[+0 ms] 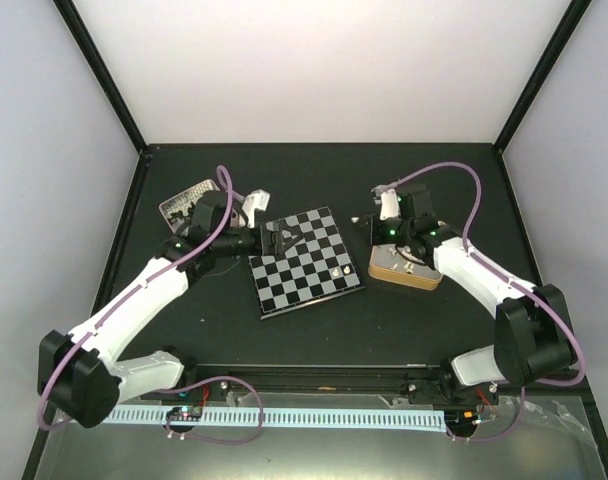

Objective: Set up the chess pieces on the board
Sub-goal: Place the chess piece on the chessboard, then pick up the chess piece from the storage box, then place the chess piece on the chessboard.

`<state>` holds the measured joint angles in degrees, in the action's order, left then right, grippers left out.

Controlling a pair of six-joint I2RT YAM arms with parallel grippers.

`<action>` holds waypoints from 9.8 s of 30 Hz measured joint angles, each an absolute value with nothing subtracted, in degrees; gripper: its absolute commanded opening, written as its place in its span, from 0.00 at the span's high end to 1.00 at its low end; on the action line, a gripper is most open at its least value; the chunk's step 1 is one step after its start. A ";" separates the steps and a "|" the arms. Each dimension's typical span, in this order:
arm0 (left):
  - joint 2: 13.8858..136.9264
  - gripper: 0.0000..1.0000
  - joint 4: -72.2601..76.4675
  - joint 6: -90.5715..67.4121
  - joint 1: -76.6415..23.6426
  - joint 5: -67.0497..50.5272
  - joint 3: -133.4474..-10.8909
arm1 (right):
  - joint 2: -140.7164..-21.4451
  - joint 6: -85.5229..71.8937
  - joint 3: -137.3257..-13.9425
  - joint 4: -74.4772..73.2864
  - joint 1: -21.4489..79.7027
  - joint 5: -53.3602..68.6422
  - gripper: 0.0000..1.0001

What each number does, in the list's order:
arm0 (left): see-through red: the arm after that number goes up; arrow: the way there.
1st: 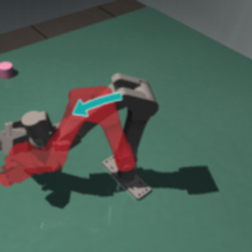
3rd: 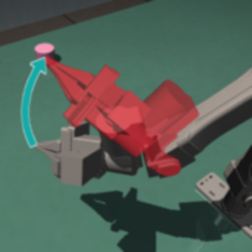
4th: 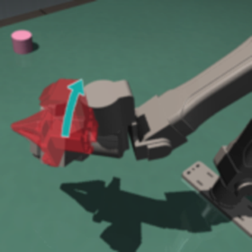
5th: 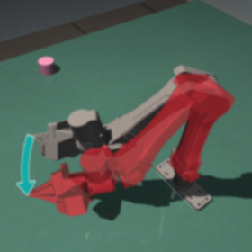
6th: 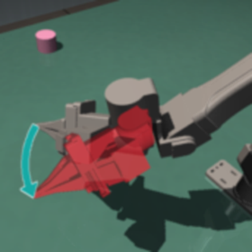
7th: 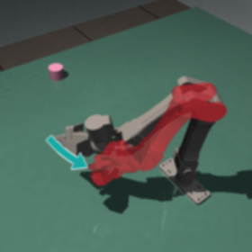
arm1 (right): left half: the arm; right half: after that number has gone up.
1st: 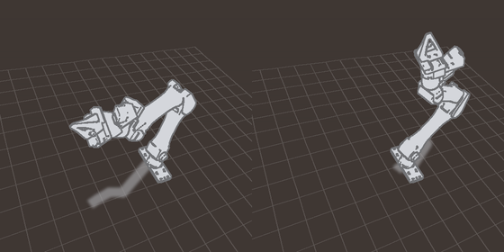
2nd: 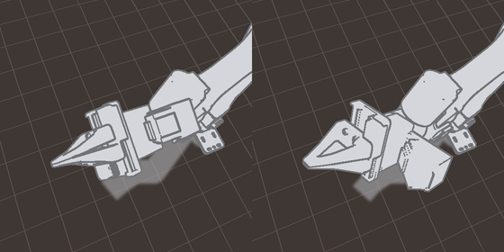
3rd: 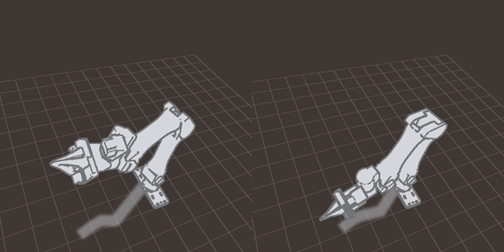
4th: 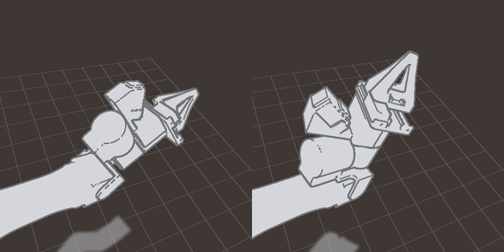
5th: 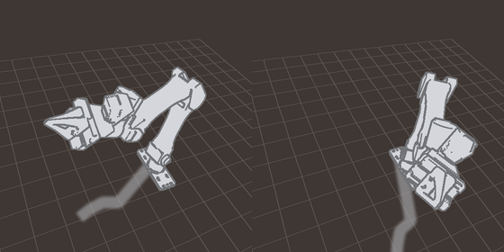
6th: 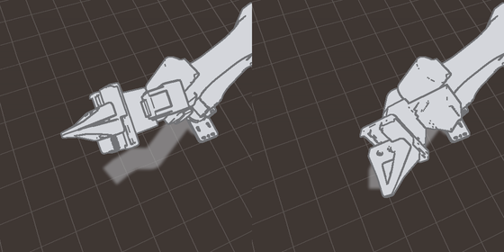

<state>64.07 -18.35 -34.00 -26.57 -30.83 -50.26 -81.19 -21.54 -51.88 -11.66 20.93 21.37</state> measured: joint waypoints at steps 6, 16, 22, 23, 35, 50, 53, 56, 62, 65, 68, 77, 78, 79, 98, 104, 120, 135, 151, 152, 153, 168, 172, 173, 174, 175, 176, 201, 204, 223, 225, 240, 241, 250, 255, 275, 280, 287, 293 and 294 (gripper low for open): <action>70.54 0.11 -15.00 -39.70 -26.57 -36.97 -53.36 | -78.06 -20.56 -50.00 -6.57 26.79 36.95 0.95; 76.64 0.37 -9.98 -45.65 -26.57 -48.36 -52.95 | -76.75 -18.44 -50.00 -4.97 30.87 48.47 0.94; 77.84 0.53 -6.74 -48.27 -26.63 -51.68 -52.27 | -76.75 -17.63 -50.35 -5.39 31.07 50.33 0.94; 78.15 0.55 -6.28 -48.84 -26.70 -52.10 -52.23 | -76.75 -17.43 -50.50 -5.48 31.16 50.39 0.94; 79.31 0.78 -2.85 -51.31 -27.88 -55.57 -52.12 | -76.75 -16.73 -50.76 -6.59 31.35 50.78 0.94; 78.74 0.92 2.59 -55.33 -28.32 -55.64 -50.30 | -74.46 -23.42 -49.69 -3.44 31.44 49.98 0.63; 77.10 0.93 8.58 -59.90 -28.71 -54.92 -47.92 | -71.13 -35.03 -44.66 8.34 31.57 49.36 0.54; 75.61 0.93 14.50 -64.75 -28.97 -52.97 -46.28 | -68.12 -46.74 -39.81 18.74 32.49 46.19 0.52; 72.31 0.93 24.80 -74.08 -28.97 -48.84 -44.42 | -65.76 -59.42 -38.61 25.85 35.18 37.45 0.59; 71.92 0.93 28.91 -77.87 -28.97 -47.42 -44.01 | -65.71 -63.83 -38.35 28.27 35.66 34.37 0.65; 71.92 0.93 31.18 -80.31 -28.97 -46.33 -43.57 | -66.19 -66.41 -38.06 30.55 36.05 33.10 0.68; 71.94 0.94 34.35 -83.79 -28.97 -45.19 -43.05 | -69.28 -71.09 -38.13 35.51 37.12 31.46 0.79; 71.94 0.94 34.35 -83.88 -28.97 -45.04 -42.98 | -69.52 -71.35 -38.13 35.86 37.17 31.33 0.80; 71.94 0.94 34.35 -84.05 -28.97 -44.95 -42.81 | -69.63 -71.68 -38.13 35.99 37.23 31.07 0.80; 71.99 0.87 34.33 -84.16 -28.95 -43.57 -42.15 | -69.76 -73.38 -38.46 35.57 37.26 28.93 0.99; 71.99 0.75 33.21 -82.67 -28.97 -43.22 -42.15 | -69.54 -72.25 -38.94 33.41 37.28 28.67 0.99; 71.61 0.22 16.95 -68.34 -27.57 -42.15 -42.17 | -68.36 -57.47 -48.07 1.34 37.28 24.88 0.99; 68.86 0.22 -15.88 -40.32 -12.43 -29.89 -42.17 | -93.01 -31.57 -73.67 -45.21 46.11 5.13 0.99; 69.65 0.22 -18.65 -35.97 -11.57 -29.76 -42.17 | -108.99 -22.11 -82.87 -56.49 48.62 -2.85 0.97; 69.76 0.22 -18.65 -35.97 -11.57 -29.80 -42.17 | -109.65 -21.67 -83.40 -56.49 48.64 -2.85 0.97; 69.84 0.22 -18.65 -35.97 -11.57 -29.82 -42.15 | -110.32 -21.28 -83.96 -56.55 48.62 -2.83 0.96; 69.89 0.22 -18.55 -35.99 -11.20 -30.28 -42.15 | -115.66 -18.65 -89.36 -60.14 48.62 -4.01 0.86; 69.89 0.22 -18.52 -35.99 -11.20 -30.35 -42.15 | -116.29 -18.17 -90.02 -60.93 48.62 -4.03 0.78; 69.89 0.22 -18.50 -35.99 -11.20 -30.39 -42.15 | -116.36 -18.20 -90.04 -61.01 48.62 -3.97 0.78; 69.89 0.22 -18.50 -35.99 -11.20 -30.44 -42.15 | -116.36 -18.15 -90.04 -61.14 48.62 -3.97 0.78; 69.89 0.22 -18.50 -35.99 -11.20 -30.48 -42.15 | -116.36 -18.22 -90.08 -61.25 48.62 -3.97 0.77; 69.89 0.22 -18.50 -35.99 -11.20 -30.50 -42.15 | -116.36 -18.17 -90.17 -61.34 48.62 -3.95 0.77; 69.45 0.22 -18.52 -35.97 -11.20 -32.32 -42.15 | -95.18 -27.88 -75.24 -52.51 36.93 -10.09 0.72; 69.28 0.22 -18.48 -35.97 -11.20 -32.82 -42.15 | -91.83 -29.17 -69.78 -49.28 29.93 -9.19 0.72; 69.28 0.22 -18.44 -35.97 -11.20 -33.67 -42.15 | -105.93 -33.65 -70.65 -36.69 20.36 -2.52 0.79; 69.28 0.22 -18.44 -35.97 -11.18 -33.65 -42.15 | -106.48 -33.58 -70.70 -36.29 20.14 -2.57 0.77; 69.28 0.22 -18.44 -35.99 -11.20 -33.65 -42.15 | -110.39 -32.45 -72.10 -35.07 18.92 -3.68 0.76; 69.28 0.22 -18.44 -35.99 -11.20 -33.65 -42.15 | -110.41 -32.27 -72.10 -35.09 18.92 -3.99 0.77; 69.28 0.22 -18.44 -35.99 -11.20 -33.76 -42.15 | -110.15 -31.16 -71.75 -34.96 18.92 -6.28 0.91; 69.28 0.22 -17.96 -35.97 -11.27 -35.92 -42.15 | -104.49 -29.41 -66.92 -32.91 18.92 -5.98 0.92; 71.75 0.20 -5.76 -43.00 -22.83 -58.78 -48.93 | -71.00 -13.50 -49.58 -5.61 26.04 46.63 0.92; 72.51 0.28 -3.29 -46.46 -24.97 -61.01 -49.80 | -69.87 -11.05 -49.76 -5.10 28.38 54.30 0.91; 72.51 0.49 -2.81 -47.86 -26.41 -61.82 -51.42 | -70.13 -6.02 -52.90 -10.22 31.40 55.61 0.91; 73.25 0.63 -5.76 -46.94 -27.05 -61.71 -51.55 | -72.10 -2.22 -56.75 -15.88 35.24 49.63 0.91; 73.67 0.67 -6.07 -46.96 -27.09 -61.60 -51.55 | -72.55 -1.72 -57.17 -16.78 35.97 48.47 0.91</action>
<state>73.67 -6.07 -46.96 -27.09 -61.60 -51.55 -72.55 -1.72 -57.17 -16.78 35.97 48.47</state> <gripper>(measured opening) 0.413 0.149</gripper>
